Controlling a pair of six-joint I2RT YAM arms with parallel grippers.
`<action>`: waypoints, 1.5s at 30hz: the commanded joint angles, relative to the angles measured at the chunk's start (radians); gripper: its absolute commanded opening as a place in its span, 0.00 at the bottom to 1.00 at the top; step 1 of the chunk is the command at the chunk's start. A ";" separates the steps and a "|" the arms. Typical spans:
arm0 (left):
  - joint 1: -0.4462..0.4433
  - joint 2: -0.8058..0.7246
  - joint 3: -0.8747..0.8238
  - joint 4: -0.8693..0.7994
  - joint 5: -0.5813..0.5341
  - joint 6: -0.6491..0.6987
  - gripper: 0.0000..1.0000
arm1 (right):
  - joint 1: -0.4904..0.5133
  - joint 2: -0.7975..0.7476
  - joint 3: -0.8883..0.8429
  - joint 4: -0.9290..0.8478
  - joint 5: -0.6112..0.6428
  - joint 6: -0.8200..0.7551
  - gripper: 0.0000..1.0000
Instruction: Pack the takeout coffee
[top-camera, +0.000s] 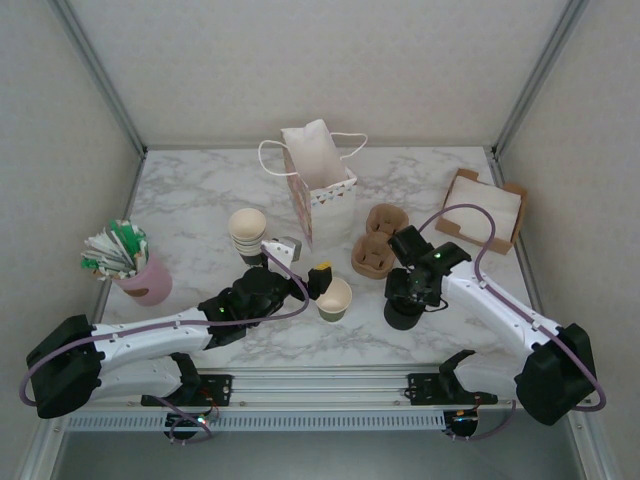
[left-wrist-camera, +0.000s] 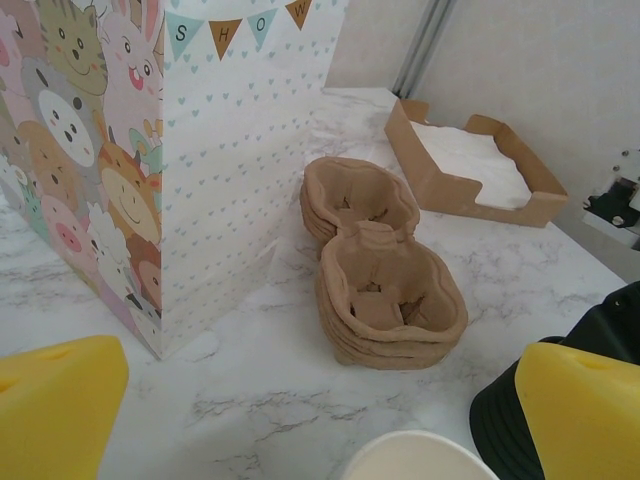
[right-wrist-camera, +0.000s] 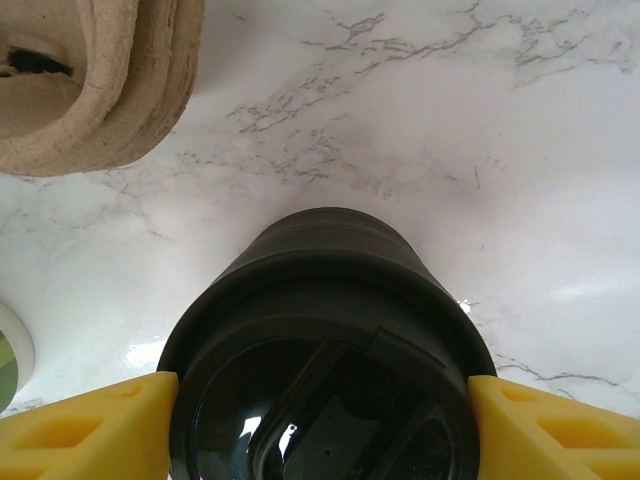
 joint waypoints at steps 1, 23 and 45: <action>-0.006 0.002 0.021 -0.001 -0.015 0.016 1.00 | -0.007 -0.027 0.017 -0.048 0.007 -0.003 0.70; -0.006 0.008 0.024 -0.003 0.017 0.017 0.94 | -0.009 -0.038 0.029 -0.059 -0.011 -0.011 0.70; -0.006 0.028 0.052 0.001 0.099 -0.024 0.70 | -0.136 -0.047 0.003 -0.039 -0.045 -0.061 0.70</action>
